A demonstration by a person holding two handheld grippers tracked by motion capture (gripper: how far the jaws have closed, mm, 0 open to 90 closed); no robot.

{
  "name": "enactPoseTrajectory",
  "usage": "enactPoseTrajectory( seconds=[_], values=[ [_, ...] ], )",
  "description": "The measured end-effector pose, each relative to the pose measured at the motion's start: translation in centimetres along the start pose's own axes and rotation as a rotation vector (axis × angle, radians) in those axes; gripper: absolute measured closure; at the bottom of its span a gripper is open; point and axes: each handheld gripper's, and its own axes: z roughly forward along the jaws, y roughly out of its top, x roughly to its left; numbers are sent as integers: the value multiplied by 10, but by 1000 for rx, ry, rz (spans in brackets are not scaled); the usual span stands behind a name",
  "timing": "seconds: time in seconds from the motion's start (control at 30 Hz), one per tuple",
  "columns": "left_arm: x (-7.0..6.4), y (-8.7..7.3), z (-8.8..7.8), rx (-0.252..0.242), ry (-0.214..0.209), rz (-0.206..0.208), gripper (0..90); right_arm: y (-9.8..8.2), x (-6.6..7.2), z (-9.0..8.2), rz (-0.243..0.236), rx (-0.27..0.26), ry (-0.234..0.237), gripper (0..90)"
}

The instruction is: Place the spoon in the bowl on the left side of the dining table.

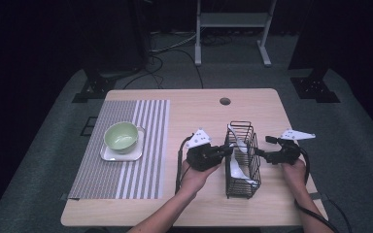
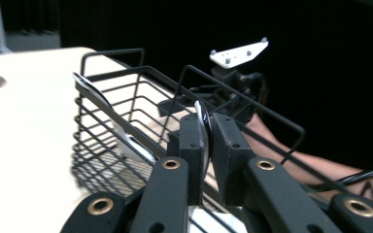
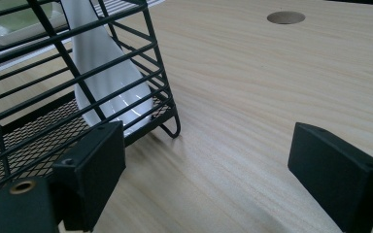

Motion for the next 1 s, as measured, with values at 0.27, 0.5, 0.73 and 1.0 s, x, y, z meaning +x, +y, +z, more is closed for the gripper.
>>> enactPoseTrajectory(
  seconds=[0.27, 0.5, 0.73, 1.0],
  values=[
    [5, -4, 0, -36, -47, -101, 851, 0, 0, 0, -4, 0, -1, 123],
    [4, -3, -1, -58, -68, -134, 851, 0, 0, 0, -3, -1, -1, 123],
    [1, 6, -5, -90, -80, -134, 853, 0, 0, 0, 4, -2, -2, 123],
    [2, 12, -9, -126, -109, -185, 853, 0, -1, 0, 10, -4, -3, 123]
  ],
)
